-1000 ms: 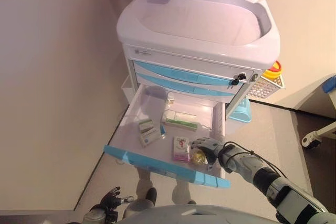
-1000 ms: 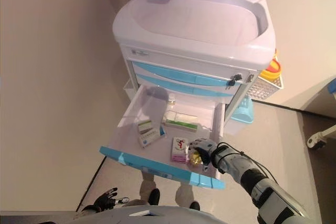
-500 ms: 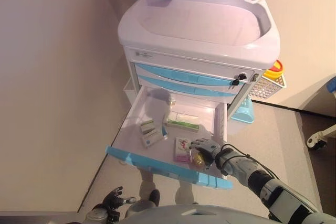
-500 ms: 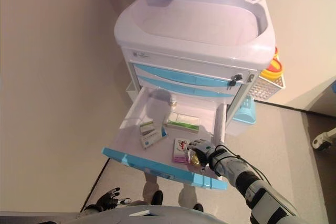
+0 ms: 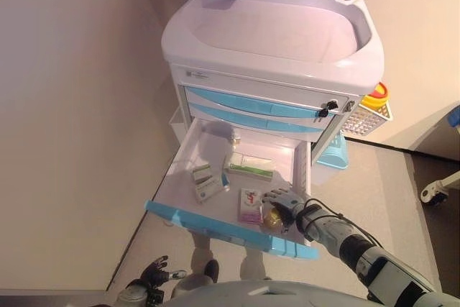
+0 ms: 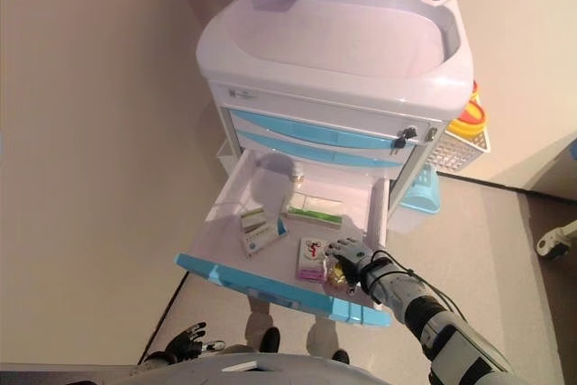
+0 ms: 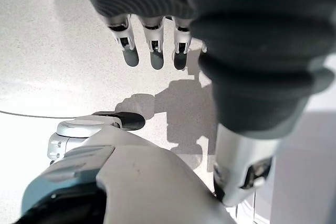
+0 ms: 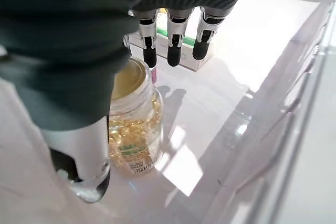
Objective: Open the drawer and pick up the medicine
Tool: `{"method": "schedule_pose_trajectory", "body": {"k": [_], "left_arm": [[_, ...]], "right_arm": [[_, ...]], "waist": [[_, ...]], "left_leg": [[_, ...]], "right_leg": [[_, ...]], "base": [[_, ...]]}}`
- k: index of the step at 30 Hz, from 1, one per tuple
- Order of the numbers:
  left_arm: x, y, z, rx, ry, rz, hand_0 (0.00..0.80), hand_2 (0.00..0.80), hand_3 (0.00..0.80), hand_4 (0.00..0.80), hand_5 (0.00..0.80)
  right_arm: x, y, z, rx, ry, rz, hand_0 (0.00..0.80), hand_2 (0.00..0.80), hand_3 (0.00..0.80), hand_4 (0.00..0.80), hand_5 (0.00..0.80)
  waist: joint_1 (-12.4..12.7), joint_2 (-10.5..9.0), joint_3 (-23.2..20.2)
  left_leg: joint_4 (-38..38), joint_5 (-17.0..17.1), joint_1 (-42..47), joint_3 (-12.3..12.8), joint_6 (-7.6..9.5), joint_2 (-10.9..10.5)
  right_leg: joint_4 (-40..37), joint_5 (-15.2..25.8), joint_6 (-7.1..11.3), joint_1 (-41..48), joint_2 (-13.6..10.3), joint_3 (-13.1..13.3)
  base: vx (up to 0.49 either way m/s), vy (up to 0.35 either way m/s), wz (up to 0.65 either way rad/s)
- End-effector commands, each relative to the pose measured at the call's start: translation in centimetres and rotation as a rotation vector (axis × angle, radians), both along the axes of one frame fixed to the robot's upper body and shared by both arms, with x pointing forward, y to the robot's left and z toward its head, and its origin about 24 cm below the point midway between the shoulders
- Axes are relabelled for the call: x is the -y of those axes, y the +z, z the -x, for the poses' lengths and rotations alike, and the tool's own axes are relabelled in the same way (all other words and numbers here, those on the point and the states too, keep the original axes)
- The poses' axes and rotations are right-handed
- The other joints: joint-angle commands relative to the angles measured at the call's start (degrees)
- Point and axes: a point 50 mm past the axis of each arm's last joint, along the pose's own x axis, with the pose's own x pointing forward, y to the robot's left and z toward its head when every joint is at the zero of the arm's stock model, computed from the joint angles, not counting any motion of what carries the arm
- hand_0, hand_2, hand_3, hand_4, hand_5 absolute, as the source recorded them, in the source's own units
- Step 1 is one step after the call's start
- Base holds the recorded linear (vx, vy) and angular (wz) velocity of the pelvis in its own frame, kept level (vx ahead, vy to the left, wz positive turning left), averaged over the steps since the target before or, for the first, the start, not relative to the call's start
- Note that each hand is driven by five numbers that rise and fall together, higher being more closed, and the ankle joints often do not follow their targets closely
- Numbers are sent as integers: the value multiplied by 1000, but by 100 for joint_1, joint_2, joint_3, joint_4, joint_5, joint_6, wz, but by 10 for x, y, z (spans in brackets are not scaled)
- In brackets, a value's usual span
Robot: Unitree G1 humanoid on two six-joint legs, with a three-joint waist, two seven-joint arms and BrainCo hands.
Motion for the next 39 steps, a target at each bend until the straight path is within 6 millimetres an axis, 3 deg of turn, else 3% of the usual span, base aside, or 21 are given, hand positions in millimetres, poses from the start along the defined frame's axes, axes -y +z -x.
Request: {"method": "schedule_pose_trajectory", "body": {"k": [1,15,39], "left_arm": [[4,1,-13,15,-78,-16,0,0,0,0,0],[6,1,-15,14,-83,-13,0,0,0,0,0],[9,-2,-8,5,-72,-1,0,0,0,0,0]], "right_arm": [[-15,7,-8,66,48,-23,0,0,0,0,0],[-18,3,-4,49,48,-17,0,0,0,0,0],[0,1,-3,163,-100,-32,0,0,0,0,0]], "waist": [[185,-190,110],[177,-190,115],[111,-137,111]], "left_leg": [[60,-546,131,47,192,-268],[54,-552,150,40,199,-270],[57,-574,184,59,224,-281]], "right_leg": [[445,-149,182,-107,-140,128],[442,-147,182,-99,-141,138],[456,-149,174,-88,-131,182]], "base": [[0,0,0],[0,0,0],[0,0,0]]}}
